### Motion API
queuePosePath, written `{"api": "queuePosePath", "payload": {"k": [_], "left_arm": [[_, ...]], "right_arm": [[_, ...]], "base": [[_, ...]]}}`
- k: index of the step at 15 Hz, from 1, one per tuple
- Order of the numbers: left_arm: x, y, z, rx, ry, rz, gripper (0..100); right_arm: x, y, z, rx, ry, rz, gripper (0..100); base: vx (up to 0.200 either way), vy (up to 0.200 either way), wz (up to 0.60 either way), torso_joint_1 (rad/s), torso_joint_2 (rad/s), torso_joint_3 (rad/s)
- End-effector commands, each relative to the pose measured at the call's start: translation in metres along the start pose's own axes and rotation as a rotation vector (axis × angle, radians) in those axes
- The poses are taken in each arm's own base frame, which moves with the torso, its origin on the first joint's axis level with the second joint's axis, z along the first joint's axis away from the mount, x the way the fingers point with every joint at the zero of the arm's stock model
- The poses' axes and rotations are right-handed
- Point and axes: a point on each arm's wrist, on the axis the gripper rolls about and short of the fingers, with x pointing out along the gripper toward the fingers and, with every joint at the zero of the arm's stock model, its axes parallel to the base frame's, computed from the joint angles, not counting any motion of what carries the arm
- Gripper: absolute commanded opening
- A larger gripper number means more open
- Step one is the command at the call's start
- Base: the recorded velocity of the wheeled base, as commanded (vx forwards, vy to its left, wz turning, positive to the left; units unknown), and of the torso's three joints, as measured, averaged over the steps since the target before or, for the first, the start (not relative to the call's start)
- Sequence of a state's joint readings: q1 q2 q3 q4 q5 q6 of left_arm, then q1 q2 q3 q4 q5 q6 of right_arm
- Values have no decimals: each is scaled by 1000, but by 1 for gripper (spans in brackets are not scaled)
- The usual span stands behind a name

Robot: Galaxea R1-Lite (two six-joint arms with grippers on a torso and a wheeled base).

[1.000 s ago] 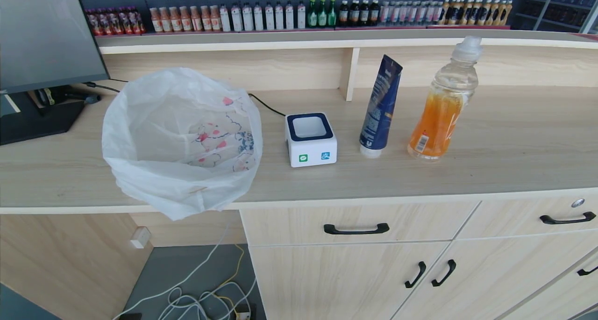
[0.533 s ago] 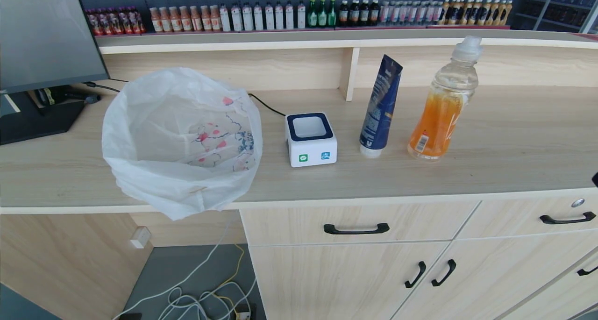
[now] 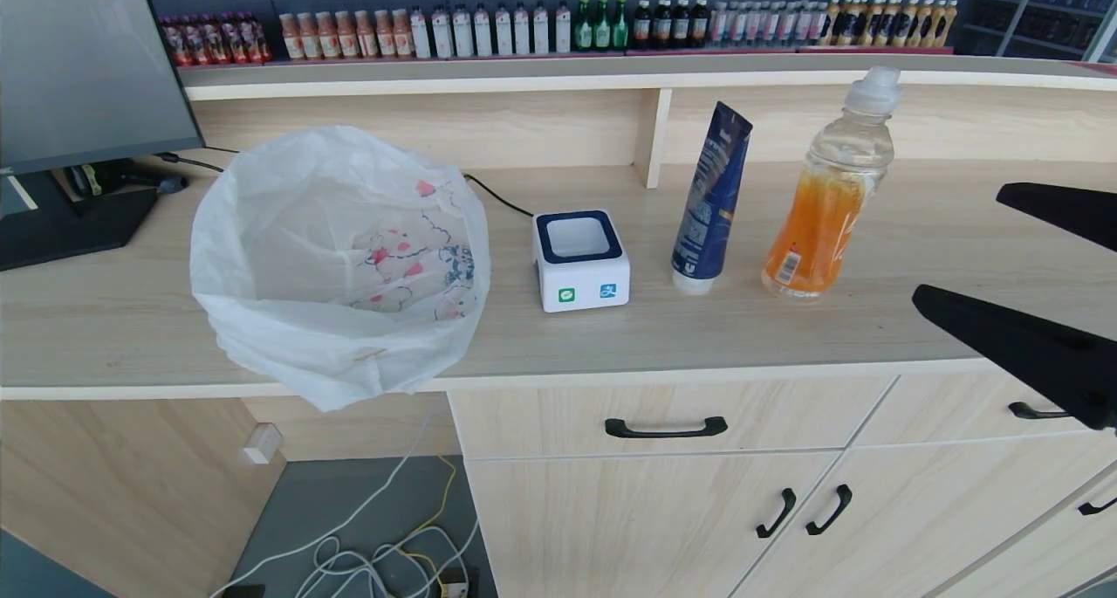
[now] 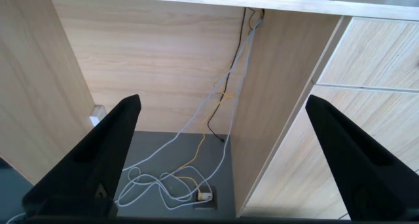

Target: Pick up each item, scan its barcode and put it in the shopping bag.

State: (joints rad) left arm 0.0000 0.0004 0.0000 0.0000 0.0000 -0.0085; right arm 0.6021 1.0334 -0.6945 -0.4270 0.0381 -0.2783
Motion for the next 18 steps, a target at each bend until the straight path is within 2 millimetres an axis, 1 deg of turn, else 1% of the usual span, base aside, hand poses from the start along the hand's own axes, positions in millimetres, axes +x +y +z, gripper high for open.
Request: {"api": "queuePosePath", "payload": {"k": [1,5,10,11,13,14,15,16,18], "left_arm": [[0,0,0,-1,0,0,100],[0,0,0,-1,0,0,100],[0,0,0,-1,0,0,100],[0,0,0,-1,0,0,100],[0,0,0,-1,0,0,100],[0,0,0,-1,0,0,100],[0,0,0,-1,0,0,100],[0,0,0,-1,0,0,100],[0,0,0,-1,0,0,100]], "right_arm": [[24,4,-11,3,47,21,100],[32,4,-16,42,78,-21,100],[70,5,-22,106,14,-141,100],[88,16,-28,132,-3,-179,100],[96,19,-32,154,-4,-242,100],[105,19,-34,192,-18,-302,100],[109,19,-34,213,-33,-322,100],[117,20,-39,242,-43,-353,100],[120,18,-43,254,-36,-365,100]], "base": [[0,0,0,0,0,0],[0,0,0,0,0,0],[0,0,0,0,0,0],[0,0,0,0,0,0],[0,0,0,0,0,0],[0,0,0,0,0,0],[0,0,0,0,0,0],[0,0,0,0,0,0],[0,0,0,0,0,0]]}}
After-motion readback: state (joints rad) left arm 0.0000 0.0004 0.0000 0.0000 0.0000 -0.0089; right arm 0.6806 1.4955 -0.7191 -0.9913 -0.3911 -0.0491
